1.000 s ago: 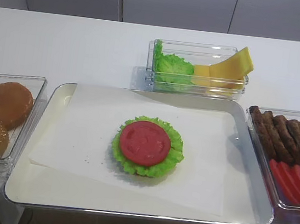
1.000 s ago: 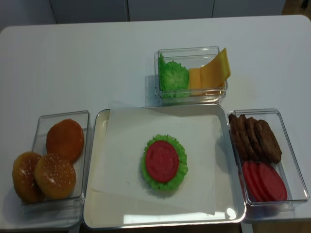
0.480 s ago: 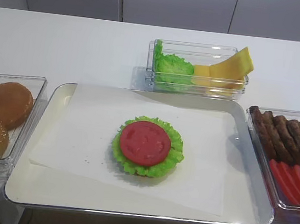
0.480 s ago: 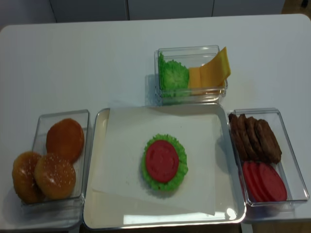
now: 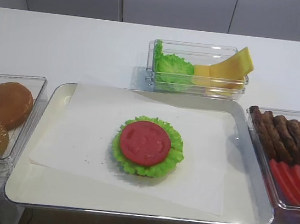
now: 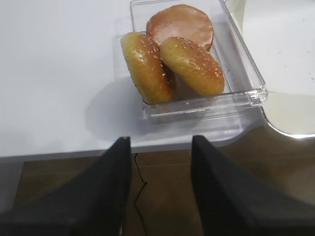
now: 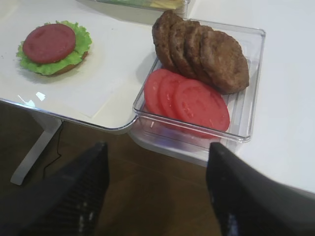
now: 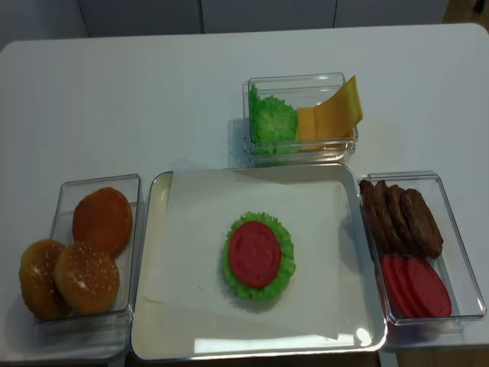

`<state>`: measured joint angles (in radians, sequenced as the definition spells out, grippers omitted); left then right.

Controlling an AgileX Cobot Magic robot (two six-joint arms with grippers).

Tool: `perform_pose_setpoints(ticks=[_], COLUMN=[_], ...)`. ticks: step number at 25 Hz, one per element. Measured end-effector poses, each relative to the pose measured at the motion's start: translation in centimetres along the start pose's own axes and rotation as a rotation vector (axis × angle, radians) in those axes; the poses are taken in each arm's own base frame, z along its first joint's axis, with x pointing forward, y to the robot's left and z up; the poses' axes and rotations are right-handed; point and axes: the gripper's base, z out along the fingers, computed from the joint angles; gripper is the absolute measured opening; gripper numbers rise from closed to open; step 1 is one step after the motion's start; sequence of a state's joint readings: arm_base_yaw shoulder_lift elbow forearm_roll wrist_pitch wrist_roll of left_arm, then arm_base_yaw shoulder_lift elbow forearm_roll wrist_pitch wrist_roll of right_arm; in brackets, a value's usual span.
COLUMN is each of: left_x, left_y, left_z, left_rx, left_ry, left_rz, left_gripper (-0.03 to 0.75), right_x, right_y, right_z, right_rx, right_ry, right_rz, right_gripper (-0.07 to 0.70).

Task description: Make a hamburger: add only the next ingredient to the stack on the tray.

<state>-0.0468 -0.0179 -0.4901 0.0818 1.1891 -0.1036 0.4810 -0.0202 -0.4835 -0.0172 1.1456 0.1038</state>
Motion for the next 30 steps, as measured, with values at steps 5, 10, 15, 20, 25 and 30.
perform_pose_setpoints(ticks=[5,10,15,20,25,30], left_x=[0.00,0.00,0.00,0.00,0.00,0.00], left_y=[0.00,0.00,0.00,0.00,0.00,0.00], left_z=[0.00,0.00,0.00,0.00,0.00,0.00], left_rx=[0.000,0.000,0.000,0.000,0.000,0.000], left_ry=[0.000,0.000,0.000,0.000,0.000,0.000], left_rz=[0.000,0.000,0.000,0.000,0.000,0.000], left_gripper=[0.302,0.302,0.302,0.302,0.302,0.302], right_x=[-0.01,-0.03,-0.03,-0.03,-0.03,-0.03], right_y=[0.02,0.15,0.26,0.32,0.32,0.32], right_z=[0.00,-0.01,-0.01,0.00,0.00,0.00], right_rx=[0.017,0.128,0.227,0.276,0.279,0.279], right_ry=[-0.003,-0.017,-0.026,-0.030,-0.030,-0.030], right_rz=[0.011,0.079,0.141,0.169,0.170,0.170], right_gripper=[0.484,0.484,0.484,0.484,0.484,0.484])
